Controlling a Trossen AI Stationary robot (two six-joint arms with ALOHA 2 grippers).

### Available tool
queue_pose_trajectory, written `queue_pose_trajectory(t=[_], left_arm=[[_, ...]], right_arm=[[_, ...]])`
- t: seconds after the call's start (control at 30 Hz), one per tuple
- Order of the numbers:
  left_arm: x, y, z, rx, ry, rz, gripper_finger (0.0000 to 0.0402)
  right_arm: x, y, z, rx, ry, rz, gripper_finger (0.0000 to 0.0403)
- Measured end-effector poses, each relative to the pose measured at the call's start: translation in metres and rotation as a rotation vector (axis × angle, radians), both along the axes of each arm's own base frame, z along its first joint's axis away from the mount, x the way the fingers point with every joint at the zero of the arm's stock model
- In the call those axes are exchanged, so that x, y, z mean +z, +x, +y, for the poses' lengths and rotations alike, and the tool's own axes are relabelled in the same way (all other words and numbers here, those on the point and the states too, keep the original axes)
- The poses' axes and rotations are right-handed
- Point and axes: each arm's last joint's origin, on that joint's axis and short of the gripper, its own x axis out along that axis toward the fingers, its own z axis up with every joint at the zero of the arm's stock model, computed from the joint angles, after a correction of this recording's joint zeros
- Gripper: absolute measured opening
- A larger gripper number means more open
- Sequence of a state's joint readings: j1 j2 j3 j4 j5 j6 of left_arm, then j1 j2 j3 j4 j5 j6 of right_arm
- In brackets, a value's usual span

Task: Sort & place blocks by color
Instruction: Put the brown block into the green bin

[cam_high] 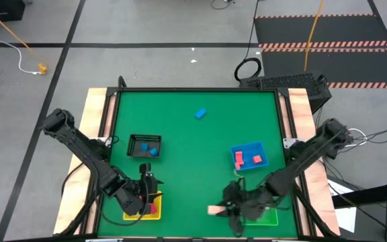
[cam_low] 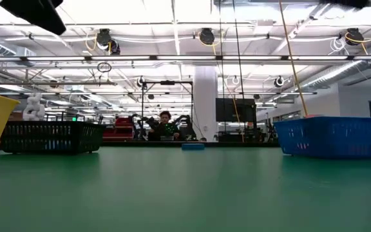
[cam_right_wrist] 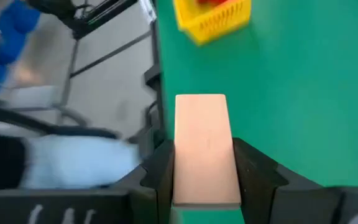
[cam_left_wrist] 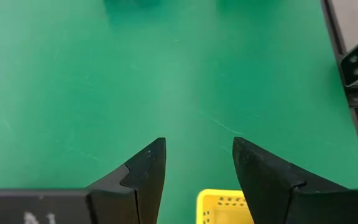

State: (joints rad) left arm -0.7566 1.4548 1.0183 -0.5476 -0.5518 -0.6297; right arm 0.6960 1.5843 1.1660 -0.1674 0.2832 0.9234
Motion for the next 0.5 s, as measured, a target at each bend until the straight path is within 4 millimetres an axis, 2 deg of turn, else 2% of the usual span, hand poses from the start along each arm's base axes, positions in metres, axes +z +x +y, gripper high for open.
queue_pose_trajectory(t=[0.13, 0.27, 0.37, 0.5], left_arm=[[0.000, 0.006, 0.007, 0.006, 0.025, 0.002, 0.0189], [0.000, 0.013, 0.016, 0.023, 0.046, 0.005, 0.0189], [0.000, 0.017, 0.022, 0.043, 0.053, 0.006, 0.0189], [0.000, 0.022, 0.030, 0.054, 0.074, 0.011, 0.0189]], right_arm=[[0.022, -0.027, 0.000, -0.018, 0.160, 0.085, 0.0117], [0.035, -0.048, 0.005, -0.034, 0.257, 0.124, 0.0119], [0.034, -0.061, 0.009, -0.064, 0.294, 0.206, 0.0118], [0.021, -0.078, 0.009, -0.153, 0.292, 0.403, 0.0118]])
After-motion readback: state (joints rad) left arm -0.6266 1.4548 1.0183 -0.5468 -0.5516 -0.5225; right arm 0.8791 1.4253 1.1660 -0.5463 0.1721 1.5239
